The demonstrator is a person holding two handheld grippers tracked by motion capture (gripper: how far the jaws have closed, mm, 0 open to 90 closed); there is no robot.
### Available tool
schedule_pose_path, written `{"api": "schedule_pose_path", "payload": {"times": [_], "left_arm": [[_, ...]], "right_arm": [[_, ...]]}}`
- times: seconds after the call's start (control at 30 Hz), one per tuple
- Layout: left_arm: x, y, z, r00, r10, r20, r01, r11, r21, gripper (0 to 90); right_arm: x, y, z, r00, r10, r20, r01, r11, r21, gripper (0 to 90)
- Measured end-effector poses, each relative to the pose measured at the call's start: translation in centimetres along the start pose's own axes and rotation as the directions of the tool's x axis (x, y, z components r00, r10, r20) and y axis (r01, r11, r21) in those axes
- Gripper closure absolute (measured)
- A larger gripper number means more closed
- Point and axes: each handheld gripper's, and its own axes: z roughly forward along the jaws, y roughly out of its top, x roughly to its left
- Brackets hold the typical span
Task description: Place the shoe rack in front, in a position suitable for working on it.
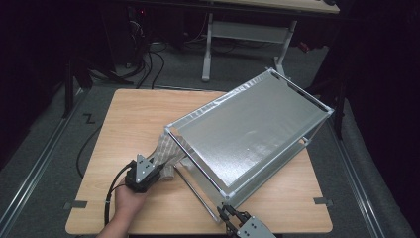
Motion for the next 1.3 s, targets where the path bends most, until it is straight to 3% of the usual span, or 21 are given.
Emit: {"api": "schedule_pose_path", "payload": {"times": [0.17,0.4,0.7,0.9,1.07,1.3], "left_arm": [[-0.7,-0.8,1.3,0.9991,0.015,0.039,-0.019,0.9959,0.089,70.0],[-0.9,-1.3,2.3,0.9986,0.011,0.052,-0.02,0.9824,0.186,69.9],[-0.1,-1.8,1.9,0.9961,-0.043,0.077,0.026,0.9795,0.2,70.2],[2.1,-3.2,-0.1,0.9969,-0.071,0.033,0.062,0.9736,0.219,69.6],[4.0,-4.1,-1.4,0.9915,-0.121,-0.047,0.129,0.9647,0.23,68.4],[5.3,-4.8,-3.0,0.9854,-0.122,-0.119,0.148,0.959,0.242,65.5]], "right_arm": [[0.0,0.0,0.0,1.0,-0.001,0.0,0.001,1.0,0.0,77.5],[0.0,0.0,0.0,1.0,-0.002,0.002,0.002,1.0,0.0,77.5],[0.0,0.0,0.0,1.0,-0.004,0.004,0.004,1.0,0.0,77.3],[0.0,0.0,0.0,1.0,-0.005,0.001,0.005,1.0,-0.002,77.1],[-0.1,0.0,0.1,1.0,-0.005,-0.006,0.005,1.0,-0.003,77.0],[-0.3,0.1,0.4,0.9998,-0.01,-0.019,0.01,1.0,-0.009,76.9]]}}
